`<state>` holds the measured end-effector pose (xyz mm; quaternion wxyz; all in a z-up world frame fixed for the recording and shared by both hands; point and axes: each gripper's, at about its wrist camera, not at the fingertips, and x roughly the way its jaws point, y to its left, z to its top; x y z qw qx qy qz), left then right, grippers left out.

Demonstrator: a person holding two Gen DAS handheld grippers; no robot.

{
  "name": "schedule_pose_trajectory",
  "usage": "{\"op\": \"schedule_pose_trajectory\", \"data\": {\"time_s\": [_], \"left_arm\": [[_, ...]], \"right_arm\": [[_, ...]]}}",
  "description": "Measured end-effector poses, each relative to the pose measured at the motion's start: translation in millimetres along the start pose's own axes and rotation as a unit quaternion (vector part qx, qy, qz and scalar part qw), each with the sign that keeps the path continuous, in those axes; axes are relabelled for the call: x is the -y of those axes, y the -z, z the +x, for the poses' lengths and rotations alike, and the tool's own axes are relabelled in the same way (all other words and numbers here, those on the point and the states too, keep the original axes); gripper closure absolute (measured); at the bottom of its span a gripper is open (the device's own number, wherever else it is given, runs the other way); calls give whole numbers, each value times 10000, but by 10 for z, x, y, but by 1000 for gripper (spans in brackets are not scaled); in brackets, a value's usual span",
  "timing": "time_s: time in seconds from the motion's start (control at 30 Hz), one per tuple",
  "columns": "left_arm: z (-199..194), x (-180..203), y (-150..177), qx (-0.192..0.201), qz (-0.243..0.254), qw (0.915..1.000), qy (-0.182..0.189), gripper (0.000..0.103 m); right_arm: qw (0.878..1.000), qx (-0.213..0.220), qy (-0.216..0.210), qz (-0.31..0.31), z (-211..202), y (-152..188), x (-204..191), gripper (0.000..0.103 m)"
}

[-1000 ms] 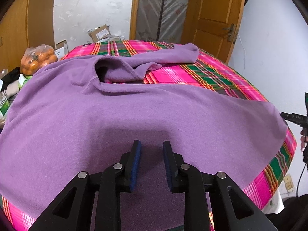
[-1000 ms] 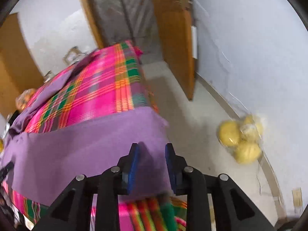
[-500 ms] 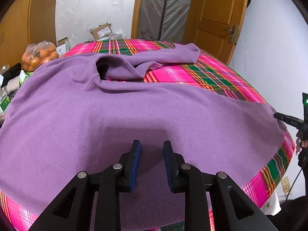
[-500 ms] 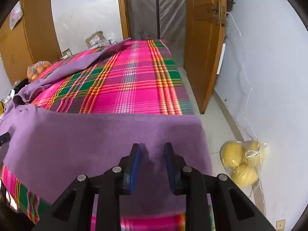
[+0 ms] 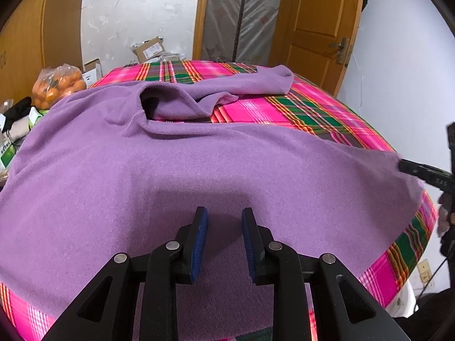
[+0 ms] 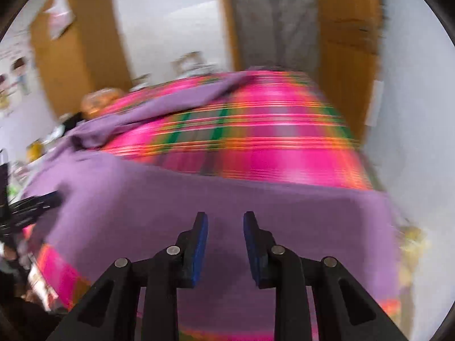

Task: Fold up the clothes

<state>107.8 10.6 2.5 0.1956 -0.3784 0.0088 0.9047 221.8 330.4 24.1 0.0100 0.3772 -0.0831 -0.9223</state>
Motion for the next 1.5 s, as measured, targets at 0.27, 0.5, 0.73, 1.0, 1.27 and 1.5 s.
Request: {"op": "schedule_pose_trajectory", "data": {"time_s": [0.27, 0.5, 0.73, 1.0, 1.27, 1.5], "left_arm": [[-186, -253, 123, -41, -300, 9995, -95, 77], [-496, -1055, 286, 149, -1388, 9847, -1046, 77], [-547, -1390, 250, 92, -1727, 9753, -1377, 77], [-507, -1672, -114, 259, -1937, 9708, -1393, 77], [-414, -1940, -379, 351, -2147, 9670, -1330, 77], [-240, -2151, -534, 239, -2282, 9652, -1253, 77]], "right_arm": [[9960, -463, -546, -542, 525, -212, -602, 77], [9982, -374, -472, -66, 473, -355, -493, 76], [9904, -627, -1070, -614, 640, -429, -988, 76], [9845, -714, -1237, -1021, 843, -690, -1342, 75], [9814, -463, -1479, -1135, 996, -1272, -1595, 73], [9712, -376, -1757, -1563, 1366, -1827, -1892, 69]]}}
